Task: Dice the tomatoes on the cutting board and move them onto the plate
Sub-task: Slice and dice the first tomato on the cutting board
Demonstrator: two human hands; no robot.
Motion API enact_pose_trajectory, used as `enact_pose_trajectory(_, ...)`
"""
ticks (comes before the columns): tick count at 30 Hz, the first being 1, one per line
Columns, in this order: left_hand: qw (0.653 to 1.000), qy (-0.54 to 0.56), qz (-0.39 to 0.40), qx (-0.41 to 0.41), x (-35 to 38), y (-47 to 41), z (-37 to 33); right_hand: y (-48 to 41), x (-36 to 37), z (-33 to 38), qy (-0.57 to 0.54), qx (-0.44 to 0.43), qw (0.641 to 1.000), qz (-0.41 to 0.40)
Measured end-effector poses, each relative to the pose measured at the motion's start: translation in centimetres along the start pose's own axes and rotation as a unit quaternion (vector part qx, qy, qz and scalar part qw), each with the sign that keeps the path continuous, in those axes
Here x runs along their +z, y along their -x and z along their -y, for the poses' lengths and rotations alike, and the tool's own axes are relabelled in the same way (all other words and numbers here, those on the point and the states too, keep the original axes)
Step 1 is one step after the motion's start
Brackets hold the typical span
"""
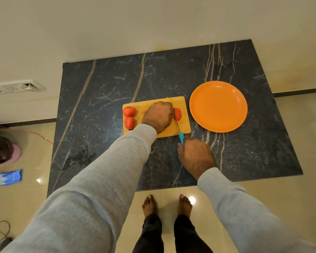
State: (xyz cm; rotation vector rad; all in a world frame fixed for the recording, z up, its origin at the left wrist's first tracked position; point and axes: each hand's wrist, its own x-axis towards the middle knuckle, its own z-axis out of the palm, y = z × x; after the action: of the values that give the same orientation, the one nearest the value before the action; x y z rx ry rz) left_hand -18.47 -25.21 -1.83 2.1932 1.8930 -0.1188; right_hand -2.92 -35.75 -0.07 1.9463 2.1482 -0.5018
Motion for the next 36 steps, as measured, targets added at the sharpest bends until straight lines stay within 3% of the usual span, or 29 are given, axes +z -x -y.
enact_pose_trajectory(9,0.997,-0.001,-0.02,0.073,-1.3,0.2,0.3,-0.7,-1.5,-0.4,-0.089,0.027,0.992,-0.083)
enact_pose_trajectory(17,0.986,-0.044,0.037,0.157,-2.2,-0.9,-0.5,-1.3,-1.6,-0.9,-0.091,0.044,0.99,-0.094)
enact_pose_trajectory(23,0.985,-0.082,0.025,0.148,-2.6,-1.2,-0.9,-1.0,-1.6,-0.7,-0.117,0.052,0.987,-0.097)
enact_pose_trajectory(30,0.976,-0.082,0.104,0.175,-3.4,-1.6,-1.0,-0.4,-1.0,-1.1,-0.132,0.076,0.984,-0.097)
enact_pose_trajectory(36,0.974,-0.121,0.105,0.16,-3.7,-2.5,-1.4,-0.6,-0.9,-1.2,-0.136,0.071,0.984,-0.096)
